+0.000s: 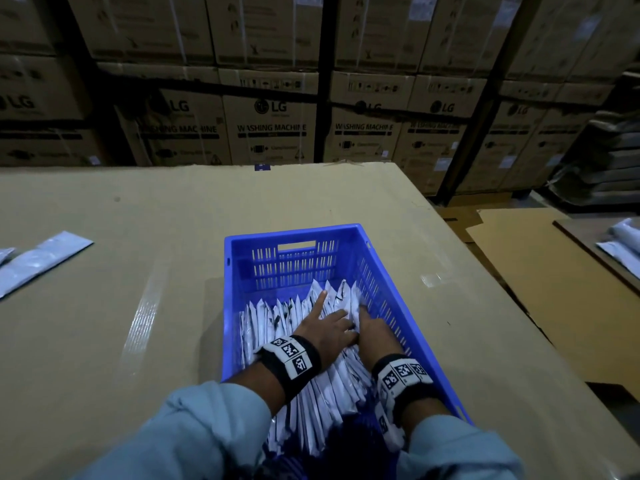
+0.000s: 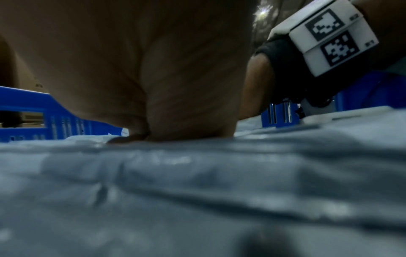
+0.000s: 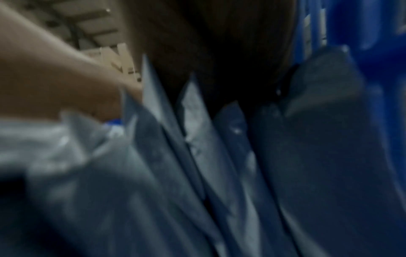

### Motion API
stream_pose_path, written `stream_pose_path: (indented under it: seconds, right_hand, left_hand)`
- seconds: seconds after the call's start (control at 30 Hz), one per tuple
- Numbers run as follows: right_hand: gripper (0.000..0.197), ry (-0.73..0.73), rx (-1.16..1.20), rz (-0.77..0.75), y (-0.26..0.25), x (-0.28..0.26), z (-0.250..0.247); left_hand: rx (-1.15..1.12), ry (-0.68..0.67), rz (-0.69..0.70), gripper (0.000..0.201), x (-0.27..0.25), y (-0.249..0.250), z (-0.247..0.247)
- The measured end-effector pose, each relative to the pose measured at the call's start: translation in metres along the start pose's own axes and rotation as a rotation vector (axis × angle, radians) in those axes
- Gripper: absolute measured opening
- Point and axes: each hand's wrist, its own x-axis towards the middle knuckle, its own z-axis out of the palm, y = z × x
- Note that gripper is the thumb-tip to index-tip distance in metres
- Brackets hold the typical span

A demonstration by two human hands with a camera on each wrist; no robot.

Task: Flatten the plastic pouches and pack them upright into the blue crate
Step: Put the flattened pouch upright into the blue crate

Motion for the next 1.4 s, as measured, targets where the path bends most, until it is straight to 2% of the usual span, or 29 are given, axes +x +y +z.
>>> stream_pose_path:
  seconds: [0.13, 0.23, 0.3, 0.43, 0.47, 0.53, 0.6, 0.67, 0.73, 0.8, 0.93, 1.0, 1.13, 1.23, 1.4]
  right_hand:
    - [0.085, -0.201, 0.193, 0.068, 0.009, -0.001, -0.006]
    - [0.071, -0.186, 0.205, 0.12, 0.009, -0.005, -0.006]
    - [0.074, -0.167, 0.172, 0.089, 0.008, -0.008, -0.005]
    - [0.081, -0.188, 0.106, 0.066, 0.002, -0.018, -0.006]
    - [0.076, -0.159, 0.023, 0.052, -0.001, -0.022, -0.004]
    - [0.054, -0.009, -0.32, -0.019, -0.018, -0.035, -0.001]
    - [0.045, 0.128, -0.651, -0.097, -0.039, -0.045, -0.005]
    - [0.049, 0.145, -0.693, -0.086, -0.045, -0.046, -0.005]
    - [0.043, 0.099, -0.571, -0.05, -0.039, -0.043, -0.015]
    - [0.034, 0.098, -0.496, -0.038, -0.024, -0.038, -0.026]
    - [0.033, 0.098, -0.384, -0.02, -0.024, -0.046, -0.04]
    - [0.034, 0.059, -0.341, -0.013, -0.031, -0.053, -0.046]
    - [0.033, 0.016, -0.258, -0.077, -0.053, -0.06, -0.064]
    - [0.033, 0.082, -0.21, -0.216, -0.088, -0.073, -0.077]
    - [0.023, 0.223, -0.23, -0.456, -0.174, -0.116, -0.098]
  left_hand:
    - [-0.074, 0.034, -0.04, 0.085, 0.003, -0.004, 0.012]
    - [-0.163, 0.066, -0.069, 0.1, 0.005, -0.004, 0.015]
    - [-0.152, 0.047, -0.084, 0.112, 0.004, -0.003, 0.014]
    - [-0.071, 0.012, -0.069, 0.118, 0.008, -0.003, 0.012]
    - [-0.06, -0.019, -0.06, 0.119, 0.009, -0.002, 0.011]
    - [-0.1, -0.064, -0.053, 0.116, 0.011, -0.003, 0.008]
    - [-0.174, -0.094, -0.062, 0.104, 0.012, -0.006, 0.001]
    - [-0.214, -0.152, -0.055, 0.094, 0.01, -0.007, -0.014]
    - [-0.231, -0.188, -0.07, 0.077, 0.003, -0.009, -0.036]
    - [-0.226, -0.126, -0.128, 0.055, -0.01, -0.015, -0.064]
    - [-0.378, 0.201, -0.269, 0.071, -0.063, -0.045, -0.111]
    - [-0.52, 0.33, -0.349, 0.064, -0.093, -0.068, -0.12]
    - [-0.769, 0.495, -0.436, 0.043, -0.156, -0.114, -0.105]
    - [-0.864, 0.619, -0.524, 0.037, -0.2, -0.131, -0.085]
    - [-1.018, 0.862, -0.704, 0.029, -0.267, -0.144, -0.037]
